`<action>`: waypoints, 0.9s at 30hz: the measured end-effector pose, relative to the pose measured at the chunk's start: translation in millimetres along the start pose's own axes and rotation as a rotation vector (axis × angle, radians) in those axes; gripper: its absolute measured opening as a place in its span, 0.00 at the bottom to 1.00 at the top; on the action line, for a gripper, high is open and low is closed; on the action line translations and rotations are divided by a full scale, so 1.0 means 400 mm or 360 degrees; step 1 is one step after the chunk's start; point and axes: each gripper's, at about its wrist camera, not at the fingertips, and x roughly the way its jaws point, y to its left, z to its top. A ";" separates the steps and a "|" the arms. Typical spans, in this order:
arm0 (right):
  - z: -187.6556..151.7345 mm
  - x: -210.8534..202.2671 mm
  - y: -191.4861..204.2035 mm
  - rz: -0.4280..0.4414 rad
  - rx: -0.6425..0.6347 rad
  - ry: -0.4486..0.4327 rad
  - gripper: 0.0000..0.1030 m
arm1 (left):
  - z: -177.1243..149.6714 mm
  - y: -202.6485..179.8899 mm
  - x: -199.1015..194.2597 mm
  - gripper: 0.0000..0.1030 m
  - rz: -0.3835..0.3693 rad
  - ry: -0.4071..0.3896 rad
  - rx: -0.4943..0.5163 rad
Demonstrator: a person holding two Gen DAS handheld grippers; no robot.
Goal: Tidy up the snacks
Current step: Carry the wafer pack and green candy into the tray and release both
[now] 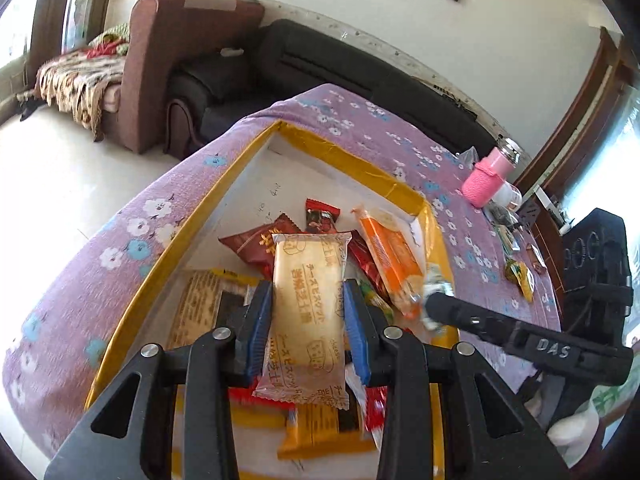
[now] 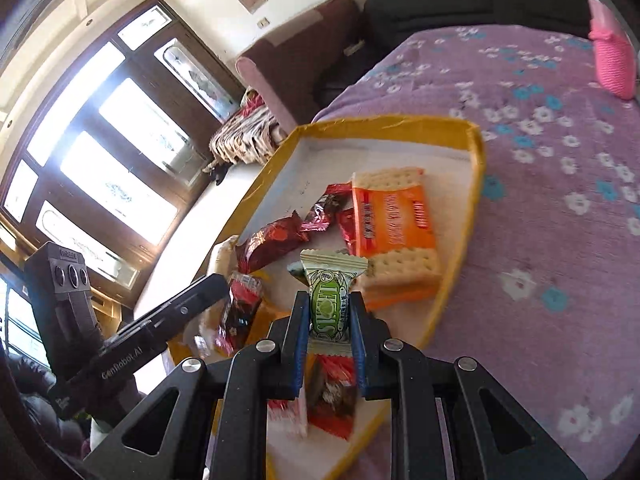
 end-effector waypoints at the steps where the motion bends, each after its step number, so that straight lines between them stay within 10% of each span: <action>1: 0.013 0.023 0.006 -0.0009 0.0005 0.0012 0.18 | 0.006 0.004 0.007 0.33 -0.0004 0.0005 -0.0012; 13: 0.055 0.035 0.046 -0.0009 -0.0036 -0.0073 0.36 | -0.006 -0.001 -0.059 0.43 -0.0074 -0.0071 -0.0038; 20: -0.053 -0.124 0.012 -0.0070 -0.0003 -0.0252 0.43 | -0.056 -0.135 -0.160 0.80 0.0286 -0.0267 0.0075; 27: -0.173 -0.246 -0.014 -0.0187 -0.0007 -0.0421 0.54 | -0.109 -0.266 -0.215 0.81 0.0334 -0.0317 0.0227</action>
